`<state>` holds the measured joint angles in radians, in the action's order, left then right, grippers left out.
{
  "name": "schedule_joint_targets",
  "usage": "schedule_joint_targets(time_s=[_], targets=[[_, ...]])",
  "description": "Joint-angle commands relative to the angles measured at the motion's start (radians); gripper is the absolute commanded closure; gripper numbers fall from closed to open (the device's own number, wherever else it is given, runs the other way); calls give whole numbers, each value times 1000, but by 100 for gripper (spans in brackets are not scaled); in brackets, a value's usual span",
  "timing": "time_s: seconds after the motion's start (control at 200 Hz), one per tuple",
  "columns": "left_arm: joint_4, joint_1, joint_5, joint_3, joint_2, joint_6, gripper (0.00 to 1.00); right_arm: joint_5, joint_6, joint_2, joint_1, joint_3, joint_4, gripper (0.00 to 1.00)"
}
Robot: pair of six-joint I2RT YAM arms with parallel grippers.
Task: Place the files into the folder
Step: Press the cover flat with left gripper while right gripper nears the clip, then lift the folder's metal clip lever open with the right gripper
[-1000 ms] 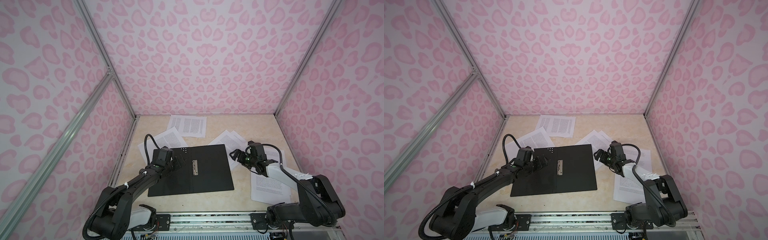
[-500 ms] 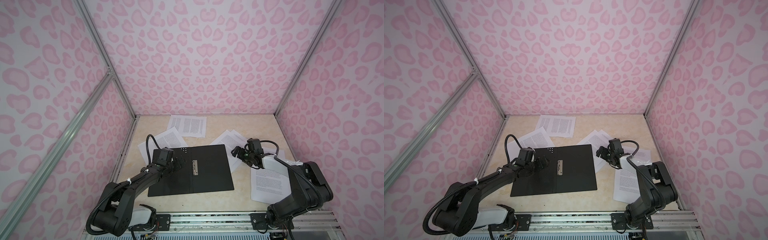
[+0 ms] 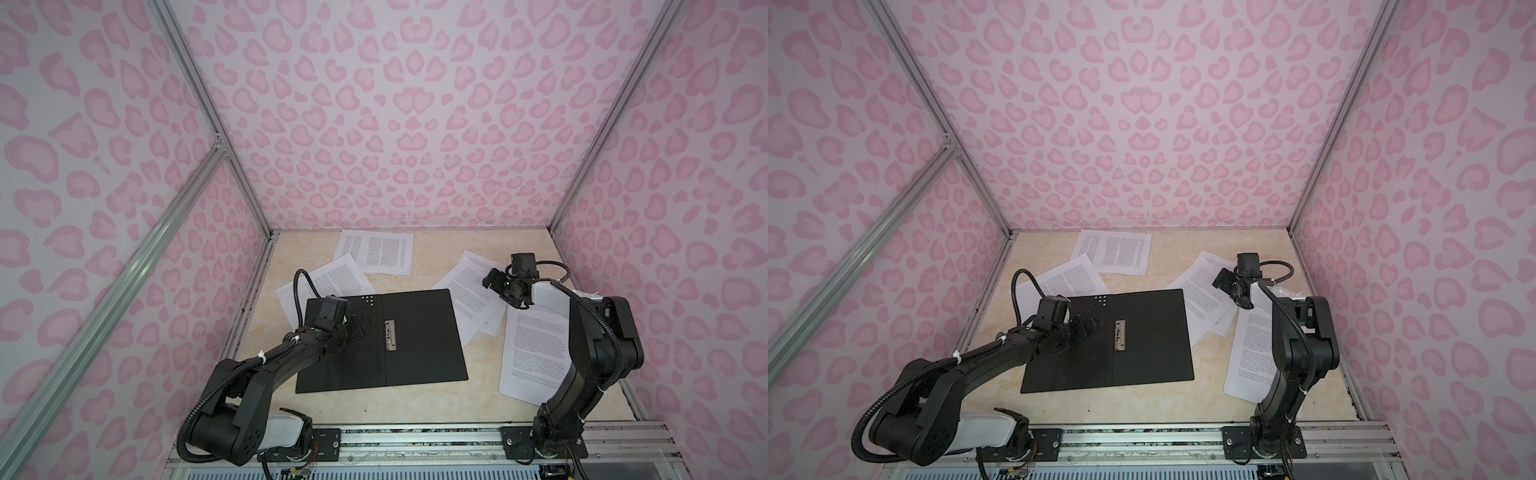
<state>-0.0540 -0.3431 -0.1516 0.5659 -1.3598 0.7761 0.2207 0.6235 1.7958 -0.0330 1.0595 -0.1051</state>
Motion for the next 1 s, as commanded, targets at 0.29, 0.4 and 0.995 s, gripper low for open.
schedule_joint_targets(time_s=[0.29,0.4,0.995], targets=[[92,2,-85,-12,-27,36,3,83,-2,-289,-425,-203,106,17],[100,1,-76,-23,-37,62,3,73,19,-246,-612,-200,135,21],[99,12,7,-90,-2,155,3,122,146,72,-882,-131,328,62]])
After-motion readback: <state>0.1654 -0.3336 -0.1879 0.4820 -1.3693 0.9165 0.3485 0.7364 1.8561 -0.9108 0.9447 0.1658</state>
